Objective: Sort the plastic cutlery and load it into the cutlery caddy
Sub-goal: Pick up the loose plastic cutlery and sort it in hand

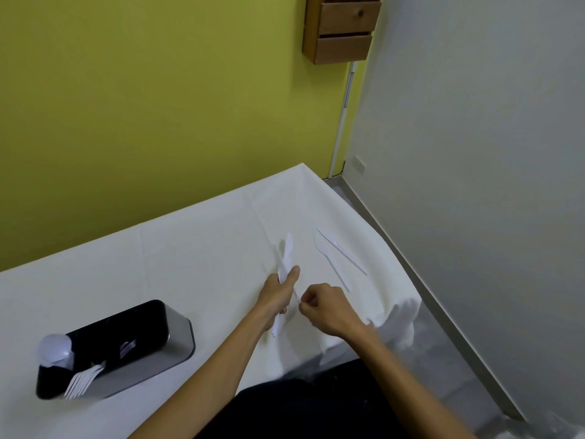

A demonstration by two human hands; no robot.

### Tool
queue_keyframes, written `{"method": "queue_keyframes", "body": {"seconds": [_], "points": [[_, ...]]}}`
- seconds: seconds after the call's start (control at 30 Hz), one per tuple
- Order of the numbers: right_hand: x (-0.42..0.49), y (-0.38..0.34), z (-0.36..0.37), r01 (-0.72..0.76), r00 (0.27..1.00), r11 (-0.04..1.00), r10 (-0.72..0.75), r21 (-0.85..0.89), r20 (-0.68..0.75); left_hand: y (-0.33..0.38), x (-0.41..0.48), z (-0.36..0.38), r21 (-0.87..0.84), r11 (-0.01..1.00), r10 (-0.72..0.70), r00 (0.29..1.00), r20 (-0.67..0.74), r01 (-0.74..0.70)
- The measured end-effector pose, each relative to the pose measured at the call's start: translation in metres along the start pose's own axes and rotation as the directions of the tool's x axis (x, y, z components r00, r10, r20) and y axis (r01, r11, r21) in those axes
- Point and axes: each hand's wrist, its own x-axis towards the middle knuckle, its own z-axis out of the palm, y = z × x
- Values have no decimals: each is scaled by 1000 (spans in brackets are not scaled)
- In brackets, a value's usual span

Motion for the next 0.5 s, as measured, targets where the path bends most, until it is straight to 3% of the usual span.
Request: {"method": "queue_keyframes", "body": {"seconds": [0.07,0.13,0.23,0.33,0.5], "points": [[-1,-1,-4,27,999,1000,-27,12,19,-2,3,2,96,995,33,999,-18,-31],[4,4,-13,3,995,1000,-4,-13,-100,-4,4,2,134,990,49,998,-37,-43],[12,19,-26,-174,954,980,144,-94,-262,-4,4,2,119,992,39,998,-42,-33],[15,29,-26,-290,932,938,232,-187,-279,0,3,2,33,999,27,1000,-14,-27],[16,26,-20,-264,953,950,230,-167,-199,5,4,3,-64,997,34,999,7,-33]]}}
